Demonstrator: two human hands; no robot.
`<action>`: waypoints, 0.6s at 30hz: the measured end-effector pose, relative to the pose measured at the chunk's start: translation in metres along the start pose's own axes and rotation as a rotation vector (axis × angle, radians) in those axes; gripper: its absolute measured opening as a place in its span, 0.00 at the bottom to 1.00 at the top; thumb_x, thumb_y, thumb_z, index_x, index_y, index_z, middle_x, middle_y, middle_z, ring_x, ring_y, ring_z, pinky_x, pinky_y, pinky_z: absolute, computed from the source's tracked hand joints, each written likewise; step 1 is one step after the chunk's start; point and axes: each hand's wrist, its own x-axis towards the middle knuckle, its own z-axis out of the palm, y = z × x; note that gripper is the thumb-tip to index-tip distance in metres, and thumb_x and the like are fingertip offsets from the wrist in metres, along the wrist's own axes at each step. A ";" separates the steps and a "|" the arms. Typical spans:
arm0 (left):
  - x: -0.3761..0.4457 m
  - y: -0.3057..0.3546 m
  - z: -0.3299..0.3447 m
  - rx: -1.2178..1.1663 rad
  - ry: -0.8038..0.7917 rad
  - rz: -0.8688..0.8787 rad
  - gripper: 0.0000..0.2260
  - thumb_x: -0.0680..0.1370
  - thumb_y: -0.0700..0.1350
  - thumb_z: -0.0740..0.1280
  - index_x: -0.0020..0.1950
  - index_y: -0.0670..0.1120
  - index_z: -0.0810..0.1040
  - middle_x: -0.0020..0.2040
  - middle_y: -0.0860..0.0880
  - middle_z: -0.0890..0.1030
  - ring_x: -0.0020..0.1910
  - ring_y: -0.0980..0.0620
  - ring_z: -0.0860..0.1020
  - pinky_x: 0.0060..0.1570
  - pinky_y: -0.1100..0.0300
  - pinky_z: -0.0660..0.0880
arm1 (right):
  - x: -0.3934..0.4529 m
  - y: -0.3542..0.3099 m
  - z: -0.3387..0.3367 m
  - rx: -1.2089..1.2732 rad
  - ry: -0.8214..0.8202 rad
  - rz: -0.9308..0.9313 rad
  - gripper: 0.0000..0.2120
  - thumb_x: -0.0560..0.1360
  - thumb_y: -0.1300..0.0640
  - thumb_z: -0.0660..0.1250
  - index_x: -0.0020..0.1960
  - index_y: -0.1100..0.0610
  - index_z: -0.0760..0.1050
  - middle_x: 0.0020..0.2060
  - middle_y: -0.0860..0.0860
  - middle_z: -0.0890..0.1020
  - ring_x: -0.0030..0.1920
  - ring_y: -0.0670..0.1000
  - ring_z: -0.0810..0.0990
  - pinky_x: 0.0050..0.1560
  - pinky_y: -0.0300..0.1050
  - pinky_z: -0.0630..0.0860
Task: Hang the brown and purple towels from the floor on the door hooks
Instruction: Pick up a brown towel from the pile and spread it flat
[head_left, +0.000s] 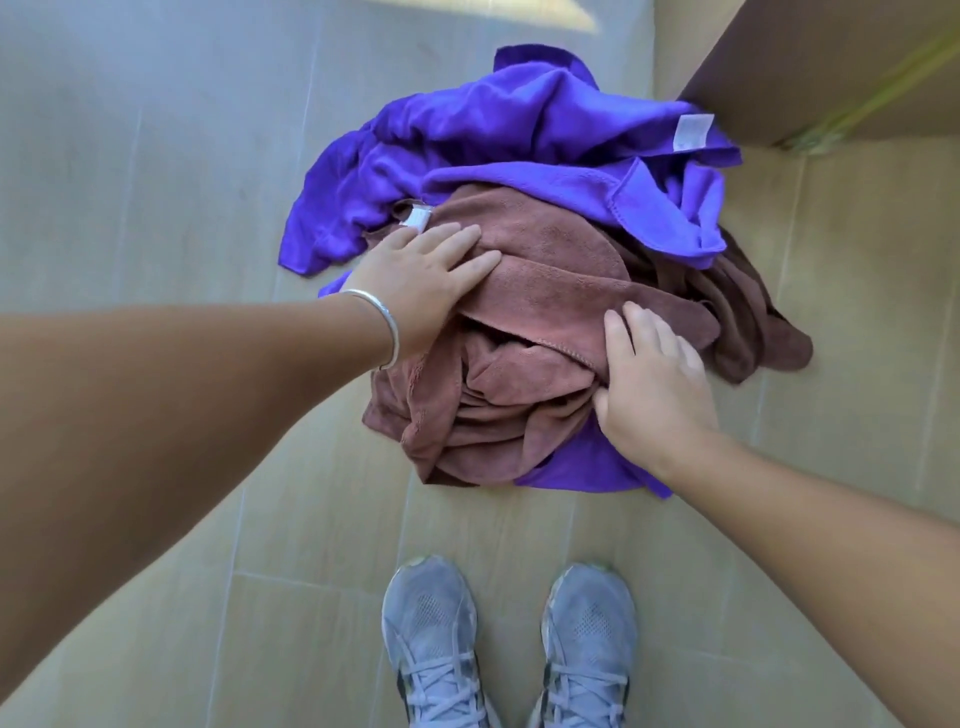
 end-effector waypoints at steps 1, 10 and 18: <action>-0.001 0.000 0.000 -0.008 0.002 -0.008 0.25 0.82 0.46 0.52 0.79 0.53 0.48 0.79 0.46 0.52 0.77 0.47 0.54 0.73 0.51 0.54 | 0.002 0.001 -0.001 -0.003 0.013 -0.005 0.31 0.78 0.55 0.59 0.78 0.58 0.52 0.77 0.55 0.54 0.77 0.55 0.53 0.73 0.54 0.56; -0.052 -0.028 -0.062 -0.062 -0.054 -0.080 0.23 0.81 0.43 0.53 0.77 0.49 0.56 0.76 0.52 0.62 0.76 0.51 0.58 0.71 0.53 0.58 | -0.018 0.013 -0.087 -0.109 0.000 -0.093 0.22 0.77 0.61 0.55 0.70 0.55 0.65 0.65 0.51 0.71 0.73 0.55 0.61 0.69 0.52 0.61; -0.125 -0.088 -0.172 -0.170 0.012 -0.223 0.21 0.83 0.50 0.50 0.77 0.53 0.57 0.76 0.56 0.63 0.75 0.54 0.59 0.70 0.54 0.59 | -0.032 -0.012 -0.259 -0.132 0.179 -0.242 0.14 0.71 0.65 0.56 0.50 0.52 0.74 0.50 0.49 0.79 0.64 0.55 0.71 0.61 0.49 0.61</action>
